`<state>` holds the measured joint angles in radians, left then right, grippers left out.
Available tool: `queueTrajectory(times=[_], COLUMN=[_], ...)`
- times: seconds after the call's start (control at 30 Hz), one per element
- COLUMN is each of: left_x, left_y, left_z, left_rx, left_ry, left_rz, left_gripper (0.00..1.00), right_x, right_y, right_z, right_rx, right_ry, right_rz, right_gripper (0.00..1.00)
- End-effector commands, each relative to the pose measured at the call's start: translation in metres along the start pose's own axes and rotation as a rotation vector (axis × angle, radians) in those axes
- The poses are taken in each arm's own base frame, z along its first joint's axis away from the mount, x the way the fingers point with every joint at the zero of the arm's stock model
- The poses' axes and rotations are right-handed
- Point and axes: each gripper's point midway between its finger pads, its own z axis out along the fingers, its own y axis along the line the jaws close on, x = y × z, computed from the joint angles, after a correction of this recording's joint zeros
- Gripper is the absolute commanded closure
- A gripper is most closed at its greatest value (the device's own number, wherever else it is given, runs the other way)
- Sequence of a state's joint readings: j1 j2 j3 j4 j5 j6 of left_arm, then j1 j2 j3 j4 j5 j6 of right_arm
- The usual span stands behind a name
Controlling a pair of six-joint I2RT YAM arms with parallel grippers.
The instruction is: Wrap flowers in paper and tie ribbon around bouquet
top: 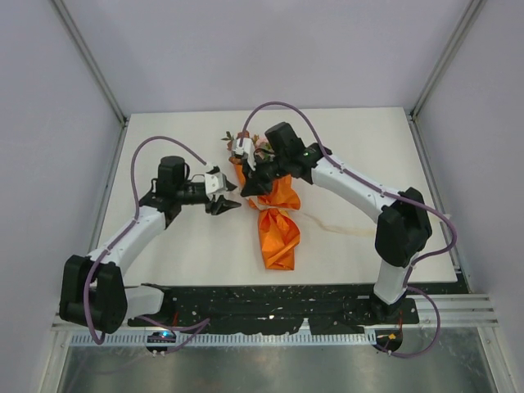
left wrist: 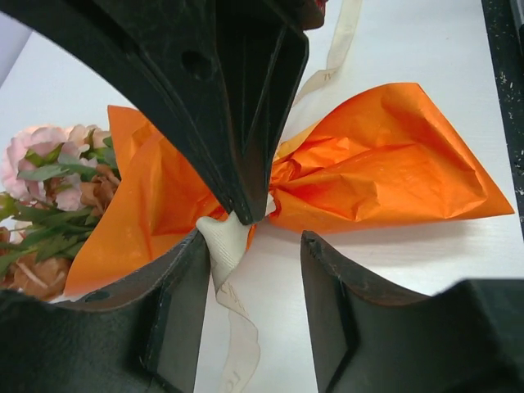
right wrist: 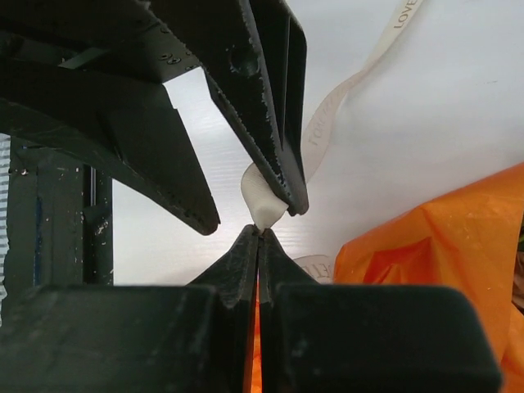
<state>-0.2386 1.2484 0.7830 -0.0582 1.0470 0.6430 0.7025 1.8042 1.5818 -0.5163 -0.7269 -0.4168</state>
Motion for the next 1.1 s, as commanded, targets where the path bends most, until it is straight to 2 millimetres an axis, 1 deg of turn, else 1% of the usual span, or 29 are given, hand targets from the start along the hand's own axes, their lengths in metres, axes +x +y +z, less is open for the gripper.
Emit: queueTrajectory(times=[0.0, 0.07, 0.1, 0.13, 0.23, 0.27, 0.3, 0.33, 0.37, 0.4, 0.43, 0.47, 0.53, 0.57, 0.6, 0.63, 0.67, 0.7, 0.73, 0.77, 0.8, 0.87, 0.9, 0.93, 0.97, 1.0, 1.03, 1.07], left_x=[-0.022, -0.022, -0.023, -0.022, -0.022, -0.022, -0.022, -0.024, -0.024, -0.025, -0.025, -0.024, -0.024, -0.024, -0.023, -0.023, -0.023, -0.022, -0.021, -0.02, -0.019, -0.015, -0.012, -0.007, -0.005, 0.005, 0.011, 0.016], left_y=[0.009, 0.006, 0.006, 0.006, 0.013, 0.016, 0.021, 0.023, 0.025, 0.025, 0.025, 0.024, 0.023, 0.023, 0.023, 0.022, 0.022, 0.021, 0.022, 0.023, 0.023, 0.024, 0.024, 0.024, 0.026, 0.021, 0.018, 0.016], left_z=[0.007, 0.011, 0.012, 0.013, 0.014, 0.013, 0.012, 0.01, 0.009, 0.009, 0.008, 0.008, 0.008, 0.007, 0.007, 0.007, 0.007, 0.007, 0.007, 0.006, 0.006, 0.004, 0.003, 0.001, 0.0, -0.004, -0.005, -0.007], left_rx=[0.003, 0.02, 0.024, 0.024, -0.008, -0.027, -0.048, -0.055, -0.061, -0.062, -0.062, -0.062, -0.065, -0.071, -0.072, -0.071, -0.072, -0.073, -0.08, -0.08, -0.082, -0.086, -0.085, -0.086, -0.087, -0.075, -0.059, -0.046], left_ry=[-0.039, -0.033, -0.031, -0.026, -0.013, -0.013, -0.019, -0.03, -0.033, -0.038, -0.039, -0.038, -0.042, -0.042, -0.042, -0.042, -0.041, -0.038, -0.034, -0.031, -0.027, -0.013, -0.005, 0.007, 0.016, 0.045, 0.064, 0.081], left_rz=[0.092, 0.084, 0.078, 0.066, 0.041, 0.024, 0.016, 0.007, -0.006, -0.011, -0.014, -0.017, -0.022, -0.032, -0.037, -0.035, -0.033, -0.036, -0.035, -0.037, -0.041, -0.044, -0.046, -0.051, -0.029, -0.046, -0.01, 0.028], left_gripper=[0.55, 0.65, 0.74, 0.85, 1.0, 1.0, 1.0, 1.0, 1.0, 1.0, 1.0, 1.0, 1.0, 1.0, 1.0, 1.0, 1.0, 1.0, 1.0, 1.0, 1.0, 1.0, 1.0, 1.0, 1.0, 0.97, 0.89, 0.75], right_x=[-0.021, -0.02, -0.021, -0.022, -0.024, -0.023, -0.02, -0.018, -0.012, -0.008, -0.001, 0.005, 0.004, 0.007, 0.003, 0.006, 0.003, 0.003, -0.001, 0.0, -0.006, -0.008, -0.008, -0.006, -0.007, -0.005, -0.007, -0.003], right_y=[0.007, 0.007, 0.008, 0.009, 0.006, 0.004, 0.002, -0.002, -0.004, -0.008, -0.009, -0.01, -0.013, -0.015, -0.016, -0.017, -0.019, -0.021, -0.022, -0.023, -0.022, -0.02, -0.02, -0.018, -0.016, -0.013, -0.011, -0.008], right_z=[-0.018, -0.02, -0.021, -0.021, -0.028, -0.03, -0.034, -0.036, -0.036, -0.039, -0.036, -0.033, -0.029, -0.025, -0.023, -0.018, -0.016, -0.013, -0.011, -0.008, -0.008, -0.007, -0.007, -0.009, -0.011, -0.014, -0.017, -0.018], right_rx=[0.01, 0.009, 0.01, 0.008, 0.02, 0.024, 0.023, 0.03, 0.033, 0.043, 0.043, 0.042, 0.037, 0.033, 0.033, 0.03, 0.028, 0.026, 0.021, 0.017, 0.006, -0.014, -0.016, -0.023, -0.023, -0.027, -0.027, -0.034], right_ry=[-0.061, -0.065, -0.069, -0.072, -0.08, -0.081, -0.082, -0.082, -0.075, -0.073, -0.068, -0.062, -0.082, -0.087, -0.103, -0.097, -0.105, -0.104, -0.117, -0.118, -0.131, -0.134, -0.135, -0.129, -0.13, -0.129, -0.133, -0.123], right_rz=[-0.061, -0.057, -0.058, -0.058, -0.042, -0.029, -0.008, 0.002, 0.012, 0.015, 0.024, 0.027, 0.021, 0.032, 0.034, 0.042, 0.04, 0.045, 0.043, 0.045, 0.038, 0.04, 0.038, 0.035, 0.022, 0.023, 0.01, 0.018], right_gripper=[0.95, 0.95, 0.95, 0.95, 0.95, 0.92, 0.77, 0.68, 0.46, 0.4, 0.34, 0.34, 0.32, 0.32, 0.32, 0.32, 0.32, 0.32, 0.32, 0.33, 0.35, 0.6, 0.86, 0.95, 0.95, 0.95, 0.95, 0.95])
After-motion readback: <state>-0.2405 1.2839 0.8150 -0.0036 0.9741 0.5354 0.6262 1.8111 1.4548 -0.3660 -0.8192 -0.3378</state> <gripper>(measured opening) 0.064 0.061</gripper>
